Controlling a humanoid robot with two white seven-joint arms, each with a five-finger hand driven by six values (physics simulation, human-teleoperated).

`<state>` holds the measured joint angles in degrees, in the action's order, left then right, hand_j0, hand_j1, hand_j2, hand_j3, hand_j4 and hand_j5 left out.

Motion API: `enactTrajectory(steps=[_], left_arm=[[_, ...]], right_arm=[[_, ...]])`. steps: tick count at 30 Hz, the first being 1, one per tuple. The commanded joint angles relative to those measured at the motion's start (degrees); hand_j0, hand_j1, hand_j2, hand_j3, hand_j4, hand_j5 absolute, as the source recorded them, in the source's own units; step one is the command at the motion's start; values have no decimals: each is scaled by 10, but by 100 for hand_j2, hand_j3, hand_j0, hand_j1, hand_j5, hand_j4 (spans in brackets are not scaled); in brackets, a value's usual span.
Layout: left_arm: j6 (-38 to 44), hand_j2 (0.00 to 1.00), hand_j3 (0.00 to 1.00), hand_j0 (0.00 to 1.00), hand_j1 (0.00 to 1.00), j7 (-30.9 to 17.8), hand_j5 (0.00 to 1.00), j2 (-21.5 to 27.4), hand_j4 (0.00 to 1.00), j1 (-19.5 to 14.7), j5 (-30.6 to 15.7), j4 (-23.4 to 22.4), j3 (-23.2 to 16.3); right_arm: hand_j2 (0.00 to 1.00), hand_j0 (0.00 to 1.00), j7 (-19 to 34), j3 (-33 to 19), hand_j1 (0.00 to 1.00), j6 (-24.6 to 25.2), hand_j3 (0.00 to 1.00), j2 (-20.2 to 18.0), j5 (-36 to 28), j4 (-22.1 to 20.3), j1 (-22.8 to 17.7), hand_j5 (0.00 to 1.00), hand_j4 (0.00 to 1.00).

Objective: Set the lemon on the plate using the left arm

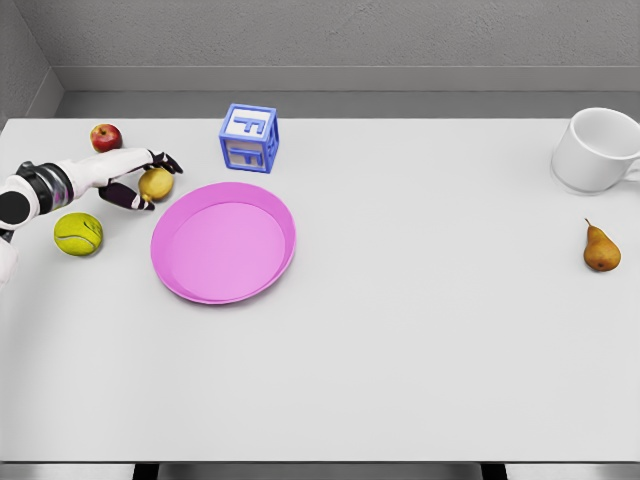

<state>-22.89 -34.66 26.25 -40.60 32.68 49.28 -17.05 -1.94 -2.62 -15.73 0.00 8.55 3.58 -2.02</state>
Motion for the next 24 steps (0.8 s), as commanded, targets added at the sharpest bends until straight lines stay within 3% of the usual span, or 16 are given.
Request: enactTrajectory(steps=[1,24], left_arm=[[1,68,68,68,68,0,68,0,68,0,-3,0,1],[0,55,55,55,55,0,55,1,55,-3,-5,-7,4]], right_arm=[[100,100,0,0,100,0,100,0,0,-1,1,100,100],[100,100,0,0,100,0,100,0,0,-1,0,100,100]])
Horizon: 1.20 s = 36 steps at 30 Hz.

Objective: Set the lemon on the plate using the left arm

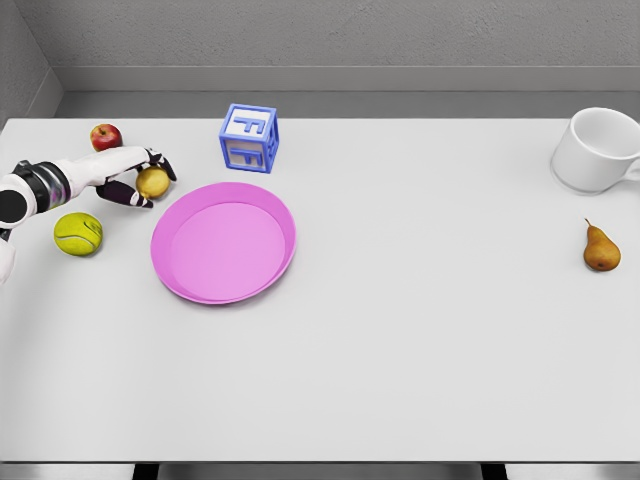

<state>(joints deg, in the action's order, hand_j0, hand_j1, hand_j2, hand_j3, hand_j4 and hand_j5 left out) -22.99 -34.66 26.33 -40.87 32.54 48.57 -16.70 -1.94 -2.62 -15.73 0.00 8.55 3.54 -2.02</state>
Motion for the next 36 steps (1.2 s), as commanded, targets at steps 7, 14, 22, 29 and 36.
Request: enactTrajectory(steps=[7,14,22,29,36], left_arm=[[0,52,52,52,52,0,52,1,52,3,-22,2,1],[-2,51,51,51,51,-1,51,1,51,3,-25,6,3],[-4,50,50,50,50,-1,50,7,50,0,-26,10,4],[-6,49,49,49,49,-1,49,6,49,2,-27,21,4],[-6,48,48,48,48,-1,48,9,48,6,-50,35,0]], right_arm=[[100,100,0,0,100,0,100,0,0,0,1,100,100],[100,100,0,0,100,0,100,0,0,1,1,100,100],[100,100,0,0,100,0,100,0,0,1,1,100,100],[100,100,0,0,100,0,100,0,0,1,0,100,100],[100,100,0,0,100,0,100,0,0,0,0,100,100]])
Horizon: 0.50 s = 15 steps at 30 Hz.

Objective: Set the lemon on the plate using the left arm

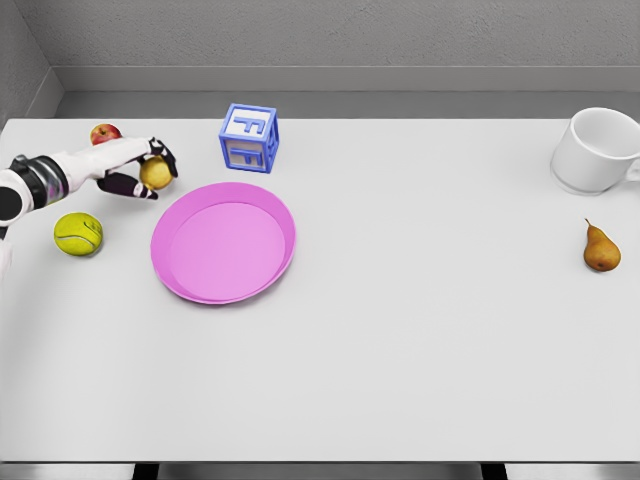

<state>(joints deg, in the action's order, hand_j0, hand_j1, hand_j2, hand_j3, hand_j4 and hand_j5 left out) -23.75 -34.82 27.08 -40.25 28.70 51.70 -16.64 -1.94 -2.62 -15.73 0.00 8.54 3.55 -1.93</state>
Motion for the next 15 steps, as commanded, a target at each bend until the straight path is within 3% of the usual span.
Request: enactTrajectory(steps=[1,15], left_arm=[[1,48,48,48,48,0,48,2,48,0,-13,5,-1],[-45,46,46,46,46,-1,46,14,46,2,-28,21,-1]], right_arm=[[100,100,0,0,100,0,100,0,0,0,-1,100,100],[100,100,0,0,100,0,100,0,0,1,-1,100,100]])
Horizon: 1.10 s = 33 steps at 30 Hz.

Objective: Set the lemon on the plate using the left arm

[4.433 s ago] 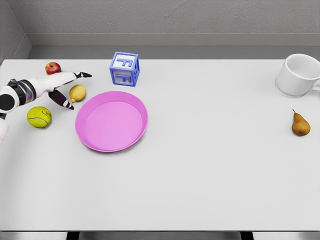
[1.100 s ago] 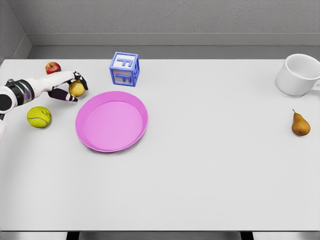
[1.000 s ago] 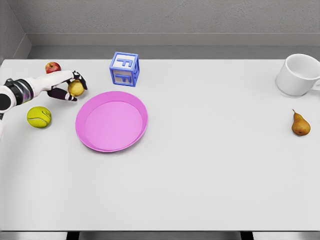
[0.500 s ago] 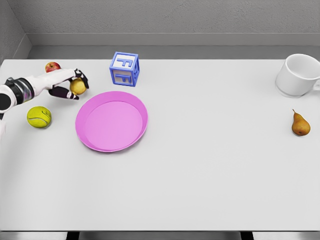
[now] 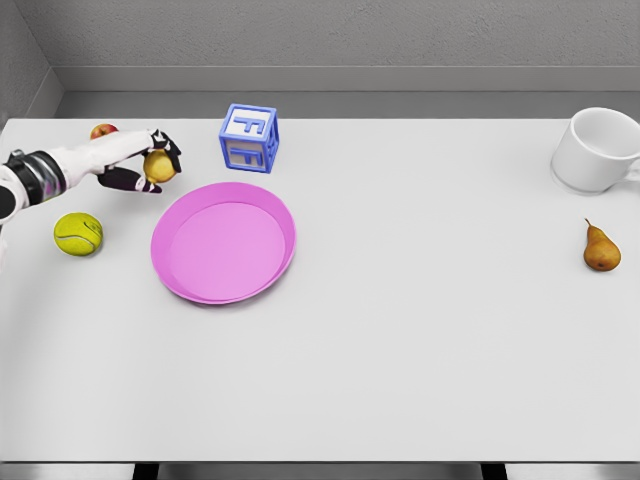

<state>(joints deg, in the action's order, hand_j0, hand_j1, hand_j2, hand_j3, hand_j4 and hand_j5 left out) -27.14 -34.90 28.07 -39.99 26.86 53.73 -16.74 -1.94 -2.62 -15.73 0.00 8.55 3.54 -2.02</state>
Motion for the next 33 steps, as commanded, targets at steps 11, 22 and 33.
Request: enactTrajectory(steps=[11,22,33], left_arm=[[-12,46,46,46,46,0,46,19,46,21,-22,46,1],[-12,46,46,46,46,0,46,20,46,24,-23,71,4],[-24,46,46,46,46,0,46,41,46,53,-51,124,5]], right_arm=[[100,100,0,0,100,0,100,0,0,1,0,100,100],[100,100,0,0,100,0,100,0,0,1,1,100,100],[100,100,0,0,100,0,100,0,0,1,0,100,100]])
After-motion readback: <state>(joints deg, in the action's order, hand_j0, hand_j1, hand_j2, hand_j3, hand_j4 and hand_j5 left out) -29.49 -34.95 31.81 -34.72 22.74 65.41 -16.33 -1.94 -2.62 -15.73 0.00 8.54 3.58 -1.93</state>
